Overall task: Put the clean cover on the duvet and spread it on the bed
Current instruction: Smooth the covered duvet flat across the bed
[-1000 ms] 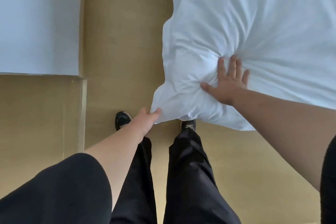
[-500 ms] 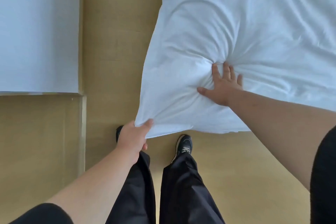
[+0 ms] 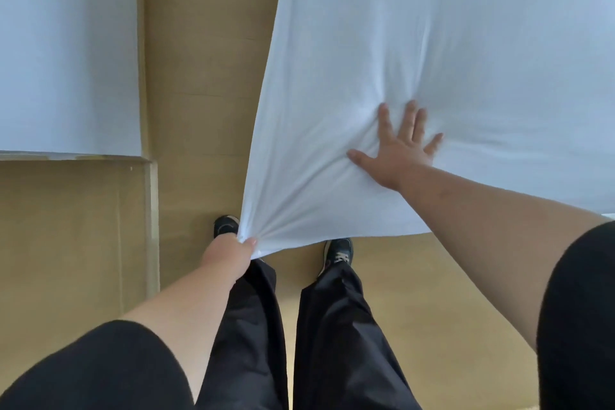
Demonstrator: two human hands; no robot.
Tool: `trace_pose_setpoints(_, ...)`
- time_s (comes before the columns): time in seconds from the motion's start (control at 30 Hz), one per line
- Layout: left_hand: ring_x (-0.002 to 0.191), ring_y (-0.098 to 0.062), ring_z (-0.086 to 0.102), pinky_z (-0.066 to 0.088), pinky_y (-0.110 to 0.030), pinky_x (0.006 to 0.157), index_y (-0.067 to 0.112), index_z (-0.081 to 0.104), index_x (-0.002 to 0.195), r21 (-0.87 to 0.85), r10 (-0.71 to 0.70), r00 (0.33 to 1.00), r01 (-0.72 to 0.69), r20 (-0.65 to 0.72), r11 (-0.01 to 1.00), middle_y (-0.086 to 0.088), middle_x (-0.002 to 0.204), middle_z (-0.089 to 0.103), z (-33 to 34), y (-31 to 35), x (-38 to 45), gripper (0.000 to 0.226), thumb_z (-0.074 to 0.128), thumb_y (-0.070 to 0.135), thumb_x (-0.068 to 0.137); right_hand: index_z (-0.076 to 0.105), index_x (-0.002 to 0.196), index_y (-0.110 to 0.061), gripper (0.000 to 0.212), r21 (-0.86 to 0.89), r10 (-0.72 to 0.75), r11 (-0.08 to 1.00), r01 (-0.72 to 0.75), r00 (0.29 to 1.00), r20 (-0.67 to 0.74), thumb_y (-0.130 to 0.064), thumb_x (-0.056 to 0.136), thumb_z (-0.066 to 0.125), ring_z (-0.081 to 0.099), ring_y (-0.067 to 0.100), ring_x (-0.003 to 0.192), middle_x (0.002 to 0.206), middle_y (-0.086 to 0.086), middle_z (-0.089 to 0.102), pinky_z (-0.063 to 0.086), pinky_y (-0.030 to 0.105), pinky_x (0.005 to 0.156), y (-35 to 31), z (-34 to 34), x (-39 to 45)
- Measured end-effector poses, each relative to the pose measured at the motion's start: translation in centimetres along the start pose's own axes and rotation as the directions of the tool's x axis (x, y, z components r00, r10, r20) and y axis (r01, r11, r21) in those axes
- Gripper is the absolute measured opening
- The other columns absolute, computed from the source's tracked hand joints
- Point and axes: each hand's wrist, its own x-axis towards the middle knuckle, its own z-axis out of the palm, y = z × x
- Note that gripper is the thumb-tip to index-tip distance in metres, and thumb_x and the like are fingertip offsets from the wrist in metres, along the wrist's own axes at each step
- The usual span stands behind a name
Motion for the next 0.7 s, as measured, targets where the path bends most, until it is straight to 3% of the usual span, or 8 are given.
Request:
trace_pose_setpoints(0.1,0.079,-0.028,0.060,0.059,-0.041,0.077,0.021,0.048,0.101,0.054,-0.027,1.000,0.026,0.007,0.998,-0.001,0.087,0.056,1.4,-0.1,0.4,0.025,0.048,0.046,0.101,-0.033,0.149,-0.042,0.121,0.034,-0.021,0.999,0.019,0.999,0.042,-0.099,0.064,0.032,-0.036,0.031,0.147,0.158,0.011,-0.043,-0.013,0.070,0.113,-0.3,0.1,0.8)
trace_pose_setpoints(0.17,0.078,-0.027,0.059,0.059,-0.038,0.066,0.025,0.050,0.103,0.046,-0.040,0.999,0.040,0.001,0.998,-0.001,0.089,0.056,2.0,-0.5,0.2,0.021,0.048,0.045,0.101,-0.034,0.148,-0.042,0.122,0.024,-0.039,0.999,0.037,0.997,0.060,-0.097,0.065,0.036,-0.037,0.031,0.147,0.157,0.010,-0.044,-0.012,0.070,0.113,0.3,-0.3,0.5)
trace_pose_setpoints(0.27,0.083,-0.027,0.058,0.054,-0.037,0.070,0.018,0.054,0.111,0.187,0.004,1.000,0.000,-0.023,0.982,0.000,0.093,0.056,1.8,-0.3,0.2,0.030,0.046,0.045,0.101,-0.033,0.149,-0.041,0.121,0.028,-0.076,0.997,0.074,0.991,0.109,-0.092,0.071,0.044,-0.037,0.031,0.147,0.157,0.008,-0.045,-0.011,0.070,0.115,0.8,-1.0,0.1)
trace_pose_setpoints(0.4,0.077,-0.027,0.054,0.040,-0.034,0.057,0.012,0.046,0.111,0.170,-0.105,0.971,0.143,-0.214,0.975,-0.004,0.097,0.055,0.2,-0.5,-0.4,0.024,0.056,0.018,0.089,-0.037,0.147,-0.039,0.131,0.049,-0.106,0.994,0.097,0.972,0.212,-0.082,0.073,0.062,-0.040,0.034,0.145,0.152,0.010,-0.051,-0.008,0.073,0.115,0.9,-2.7,0.6)
trace_pose_setpoints(0.53,0.084,-0.032,0.059,0.053,-0.039,0.070,0.008,0.047,0.114,0.119,-0.194,0.962,0.219,-0.191,0.968,-0.009,0.100,0.057,-0.7,-1.8,-1.8,0.030,0.059,0.017,0.089,-0.047,0.141,-0.034,0.149,-0.019,-0.092,0.995,0.101,0.961,0.261,-0.070,0.068,0.078,-0.042,0.039,0.142,0.147,0.015,-0.055,-0.007,0.076,0.112,0.9,-3.4,0.4)
trace_pose_setpoints(0.6,0.085,-0.031,0.061,0.056,-0.042,0.078,0.009,0.048,0.111,0.102,-0.165,0.968,0.187,-0.187,0.977,-0.010,0.101,0.059,-0.7,-1.4,-2.1,0.025,0.058,0.020,0.090,-0.055,0.131,-0.030,0.154,-0.064,-0.052,0.996,0.070,0.968,0.244,-0.069,0.066,0.079,-0.044,0.043,0.139,0.141,0.018,-0.059,-0.008,0.078,0.110,0.4,-2.8,0.3)
trace_pose_setpoints(0.7,0.086,-0.027,0.057,0.047,-0.035,0.069,0.011,0.054,0.109,0.077,0.045,0.959,-0.024,-0.280,0.997,-0.002,0.101,0.055,0.2,1.8,-2.4,0.022,0.059,0.024,0.091,-0.065,0.117,-0.026,0.157,-0.072,-0.018,0.997,0.034,0.977,0.214,-0.069,0.067,0.077,-0.051,0.047,0.131,0.128,0.022,-0.067,-0.015,0.081,0.104,-0.1,-1.3,1.1)
